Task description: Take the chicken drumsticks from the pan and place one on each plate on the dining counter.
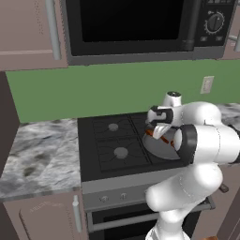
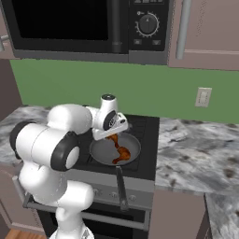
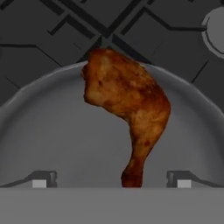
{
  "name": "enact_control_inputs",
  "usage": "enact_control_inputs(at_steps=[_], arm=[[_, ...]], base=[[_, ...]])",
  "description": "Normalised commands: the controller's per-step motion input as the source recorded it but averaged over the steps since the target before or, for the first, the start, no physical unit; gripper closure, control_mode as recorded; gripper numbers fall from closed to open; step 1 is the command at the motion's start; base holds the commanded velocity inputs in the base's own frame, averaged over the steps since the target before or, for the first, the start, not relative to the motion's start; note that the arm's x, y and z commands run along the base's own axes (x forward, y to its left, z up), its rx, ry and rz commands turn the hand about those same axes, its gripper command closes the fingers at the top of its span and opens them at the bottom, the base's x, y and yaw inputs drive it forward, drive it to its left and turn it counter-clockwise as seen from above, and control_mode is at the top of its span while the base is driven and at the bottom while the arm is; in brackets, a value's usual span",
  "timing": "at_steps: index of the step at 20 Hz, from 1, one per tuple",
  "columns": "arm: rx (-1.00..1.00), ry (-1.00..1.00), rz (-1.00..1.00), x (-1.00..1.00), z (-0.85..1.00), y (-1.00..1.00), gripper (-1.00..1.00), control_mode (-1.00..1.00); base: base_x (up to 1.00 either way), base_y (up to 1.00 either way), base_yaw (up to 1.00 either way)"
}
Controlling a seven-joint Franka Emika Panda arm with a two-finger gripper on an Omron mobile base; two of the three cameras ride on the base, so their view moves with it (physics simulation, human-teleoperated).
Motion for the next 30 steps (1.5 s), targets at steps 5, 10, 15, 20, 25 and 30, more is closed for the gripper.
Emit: enact_control_inputs(at_steps=[5, 10, 15, 20, 25, 30], arm=[[0.00, 0.01, 0.00, 0.41, -0.23, -0.07, -1.00, -1.00], [0.00, 0.04, 0.00, 0.29, -0.20, -0.07, -1.00, -1.00], [0.00, 0.06, 0.00, 0.09, -0.28, 0.00, -1.00, -1.00], [0.00, 0.05, 0.00, 0.09, -0.24, 0.00, -1.00, -1.00], [0.00, 0.02, 0.00, -0.05, -0.19, 0.00, 1.00, -1.00], [0.00, 0.01, 0.00, -0.28, -0.03, -0.10, 1.00, -1.00]], base=[[0.00, 0.00, 0.00], [0.00, 0.00, 0.00], [0.00, 0.00, 0.00], [0.00, 0.00, 0.00], [0.00, 0.00, 0.00], [0.00, 0.00, 0.00]])
